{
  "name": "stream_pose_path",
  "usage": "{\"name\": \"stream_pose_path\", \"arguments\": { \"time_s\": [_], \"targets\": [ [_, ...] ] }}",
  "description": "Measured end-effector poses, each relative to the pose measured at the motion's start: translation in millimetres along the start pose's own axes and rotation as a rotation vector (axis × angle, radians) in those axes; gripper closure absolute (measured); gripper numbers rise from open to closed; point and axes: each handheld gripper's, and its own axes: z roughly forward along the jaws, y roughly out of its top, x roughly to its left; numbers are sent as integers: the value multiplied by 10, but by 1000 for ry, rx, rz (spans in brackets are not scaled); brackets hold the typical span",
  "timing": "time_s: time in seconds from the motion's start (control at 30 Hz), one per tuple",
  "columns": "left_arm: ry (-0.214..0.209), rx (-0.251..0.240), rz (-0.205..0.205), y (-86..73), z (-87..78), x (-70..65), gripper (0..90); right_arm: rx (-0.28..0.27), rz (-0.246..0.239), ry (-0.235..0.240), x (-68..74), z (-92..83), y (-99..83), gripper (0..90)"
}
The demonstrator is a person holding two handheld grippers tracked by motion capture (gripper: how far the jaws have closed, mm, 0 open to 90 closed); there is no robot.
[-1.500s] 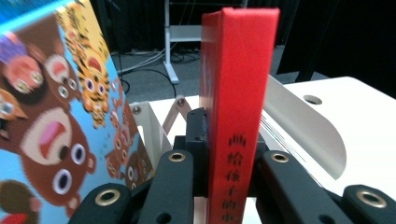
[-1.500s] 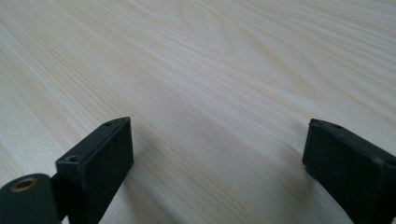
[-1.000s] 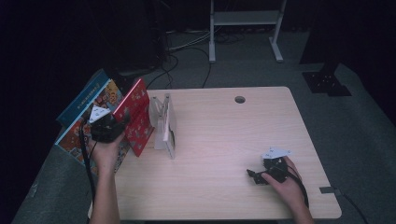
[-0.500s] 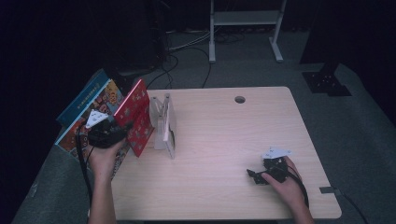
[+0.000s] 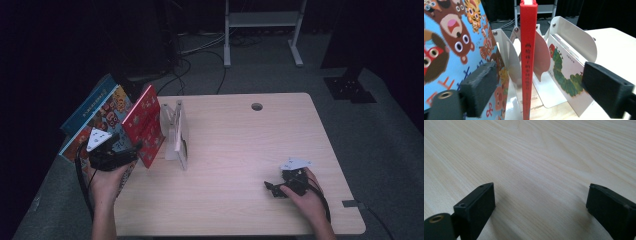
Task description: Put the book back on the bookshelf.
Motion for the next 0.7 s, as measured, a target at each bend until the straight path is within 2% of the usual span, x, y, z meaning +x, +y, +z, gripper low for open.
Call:
{"name": "stream_pose_path", "arguments": {
  "time_s": [0.2,0.3,0.4,0.7],
  "targets": [
    [4,-16,-4,-70,-113,-31,77,-1,-1,0,0,0,0,74],
    [-7,-17,-12,-89,-152,-50,45,-1,-2,0,-1,1,0,74],
    [5,-6,-4,-113,-175,-84,22,-1,2,0,1,1,0,74],
    [5,-17,-13,-146,-245,-104,16,-2,1,-1,1,1,0,74]
  ]
}}
